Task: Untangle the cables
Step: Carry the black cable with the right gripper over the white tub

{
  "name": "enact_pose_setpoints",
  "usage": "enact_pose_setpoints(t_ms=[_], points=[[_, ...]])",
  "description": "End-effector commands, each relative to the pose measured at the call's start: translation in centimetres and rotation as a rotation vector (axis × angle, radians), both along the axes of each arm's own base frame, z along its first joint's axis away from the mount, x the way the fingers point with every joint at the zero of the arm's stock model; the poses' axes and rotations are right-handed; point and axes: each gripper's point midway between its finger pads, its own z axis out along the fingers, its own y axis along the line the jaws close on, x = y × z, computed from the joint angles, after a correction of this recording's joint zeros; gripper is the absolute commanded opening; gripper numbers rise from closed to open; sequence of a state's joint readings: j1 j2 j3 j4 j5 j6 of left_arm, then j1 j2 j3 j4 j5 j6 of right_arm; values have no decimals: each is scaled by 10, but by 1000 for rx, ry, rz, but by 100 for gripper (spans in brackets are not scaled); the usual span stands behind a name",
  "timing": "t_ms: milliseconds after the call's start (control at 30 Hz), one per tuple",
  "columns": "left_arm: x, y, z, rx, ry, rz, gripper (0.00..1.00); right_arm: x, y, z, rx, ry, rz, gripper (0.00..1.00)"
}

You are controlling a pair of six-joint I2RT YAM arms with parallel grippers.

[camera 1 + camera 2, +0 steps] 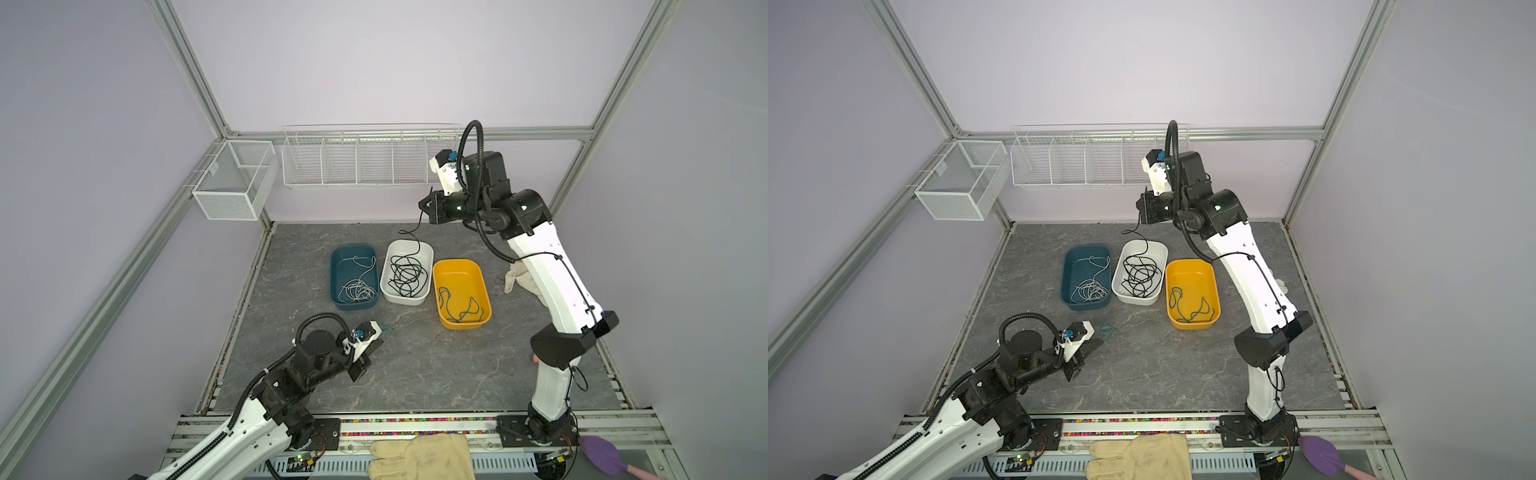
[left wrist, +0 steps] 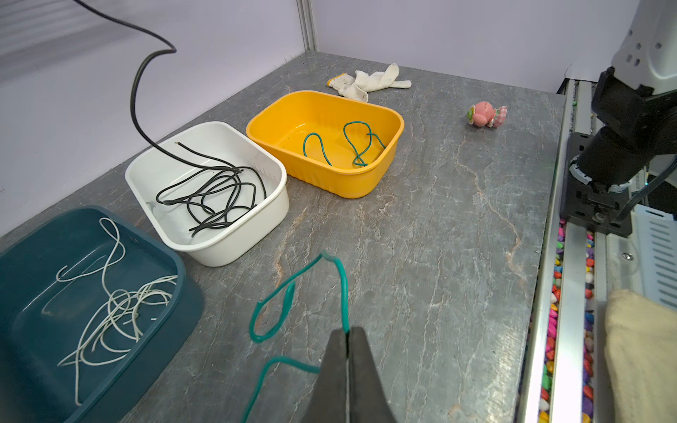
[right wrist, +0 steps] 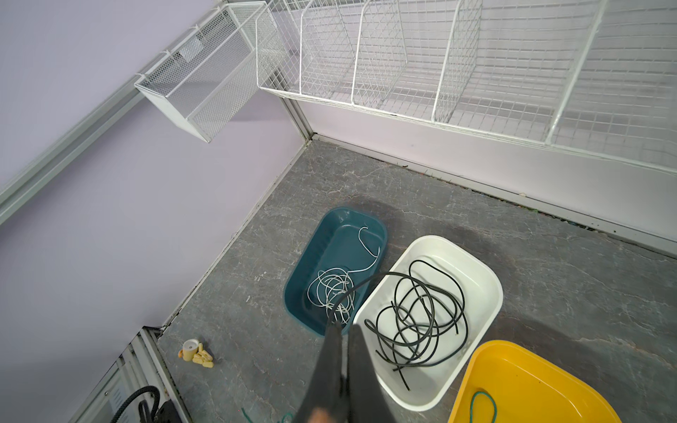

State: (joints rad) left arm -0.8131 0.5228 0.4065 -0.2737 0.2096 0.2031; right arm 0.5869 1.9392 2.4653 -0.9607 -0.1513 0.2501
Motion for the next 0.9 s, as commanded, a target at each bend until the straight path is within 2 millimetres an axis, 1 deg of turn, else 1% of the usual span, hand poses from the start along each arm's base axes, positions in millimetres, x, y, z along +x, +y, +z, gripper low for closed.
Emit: enact_pose_setpoints(t_ms=[0,67,200,367,433,567,700,867], points=[[-2,-2,1,-2,-24,-18,0,16,8,-6,-2,-46,22,7],[-2,-2,2,-3,-26,-18,0,23,10,-23,-24,-38,8,7],[-2,-2,3,-8,-32,-20,0,36,5,-52,-59,-36,-48,7],[-3,-2,2,-7,-32,-24,0,42,3,-73,-49,-39,-86,7],[-4,-2,2,-8,-34,-27,0,43,3,-85,-51,-17,-95,7],[-4,-2,2,-6,-37,-26,0,48,1,-116,-72,43,-138,6],[-5,-2,2,-4,-36,-29,0,55,-11,-150,-121,107,-227,7],[-5,-2,2,-2,-39,-33,0,58,-27,-184,-173,161,-326,7]])
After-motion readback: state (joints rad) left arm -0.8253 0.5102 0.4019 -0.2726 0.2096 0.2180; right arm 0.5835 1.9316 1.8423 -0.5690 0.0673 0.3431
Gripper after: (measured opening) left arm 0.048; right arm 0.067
